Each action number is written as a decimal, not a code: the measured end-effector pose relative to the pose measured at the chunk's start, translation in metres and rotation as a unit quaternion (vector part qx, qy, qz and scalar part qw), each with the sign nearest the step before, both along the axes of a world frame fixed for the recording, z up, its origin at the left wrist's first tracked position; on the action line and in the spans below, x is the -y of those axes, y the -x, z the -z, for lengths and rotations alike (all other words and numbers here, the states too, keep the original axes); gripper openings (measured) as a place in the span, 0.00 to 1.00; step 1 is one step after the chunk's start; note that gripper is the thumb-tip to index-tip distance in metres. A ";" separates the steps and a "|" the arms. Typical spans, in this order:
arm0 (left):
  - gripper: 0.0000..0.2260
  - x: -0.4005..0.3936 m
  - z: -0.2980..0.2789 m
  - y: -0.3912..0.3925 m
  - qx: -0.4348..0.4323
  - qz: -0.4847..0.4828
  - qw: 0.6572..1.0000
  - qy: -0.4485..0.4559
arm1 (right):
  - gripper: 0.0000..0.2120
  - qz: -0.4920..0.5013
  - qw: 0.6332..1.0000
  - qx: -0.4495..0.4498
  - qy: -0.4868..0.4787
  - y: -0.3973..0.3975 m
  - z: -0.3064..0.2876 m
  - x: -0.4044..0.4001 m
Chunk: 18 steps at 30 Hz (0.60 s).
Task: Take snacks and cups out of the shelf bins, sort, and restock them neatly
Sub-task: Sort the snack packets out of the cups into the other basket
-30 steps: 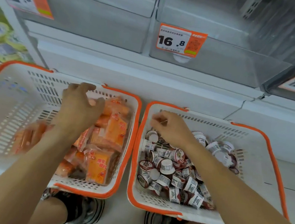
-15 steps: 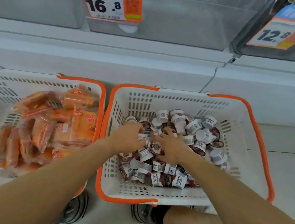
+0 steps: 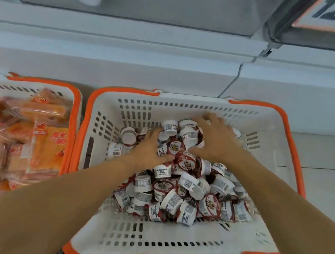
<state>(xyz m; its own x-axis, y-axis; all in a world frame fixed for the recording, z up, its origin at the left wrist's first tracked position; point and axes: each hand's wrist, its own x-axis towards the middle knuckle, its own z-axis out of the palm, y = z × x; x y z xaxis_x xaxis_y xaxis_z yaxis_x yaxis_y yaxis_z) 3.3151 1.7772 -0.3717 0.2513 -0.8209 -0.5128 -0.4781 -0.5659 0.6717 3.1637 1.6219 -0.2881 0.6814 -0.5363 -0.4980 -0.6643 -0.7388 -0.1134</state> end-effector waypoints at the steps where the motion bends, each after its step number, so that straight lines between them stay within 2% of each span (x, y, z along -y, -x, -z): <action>1: 0.45 0.002 0.004 0.003 0.001 -0.012 1.000 -0.007 | 0.51 0.023 0.999 -0.024 -0.035 0.002 0.012 0.000; 3: 0.45 0.007 0.011 0.007 0.022 -0.011 0.999 -0.029 | 0.56 0.081 0.992 -0.014 -0.098 0.007 0.031 -0.002; 6: 0.39 0.012 0.012 0.005 0.022 -0.033 0.999 -0.020 | 0.57 0.117 0.987 0.038 -0.101 0.006 0.040 -0.004; 10: 0.18 0.006 0.007 -0.015 -0.005 -0.086 0.996 -0.029 | 0.55 0.078 0.984 0.064 -0.146 0.009 0.039 -0.013; 12: 0.13 -0.006 -0.003 -0.030 -0.012 -0.083 0.994 -0.072 | 0.55 0.055 0.984 0.052 -0.162 0.007 0.042 -0.022; 14: 0.10 -0.014 -0.019 -0.042 0.018 -0.059 0.993 -0.103 | 0.54 0.033 0.986 0.030 -0.161 0.001 0.040 -0.032; 16: 0.12 -0.017 -0.034 -0.048 0.078 -0.081 0.991 -0.070 | 0.47 0.023 0.981 0.051 -0.188 -0.007 0.034 -0.046; 18: 0.15 -0.015 -0.049 -0.048 0.094 -0.119 0.988 0.030 | 0.41 0.027 0.960 0.098 -0.260 -0.014 0.025 -0.071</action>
<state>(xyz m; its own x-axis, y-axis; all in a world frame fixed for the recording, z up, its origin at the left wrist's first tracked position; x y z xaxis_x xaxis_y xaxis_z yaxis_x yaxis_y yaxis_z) 3.3630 1.7925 -0.3227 0.5270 -0.7545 -0.3912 -0.4566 -0.6396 0.6185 3.1779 1.6933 -0.3129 0.7676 -0.2875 -0.5728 -0.6283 -0.5139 -0.5841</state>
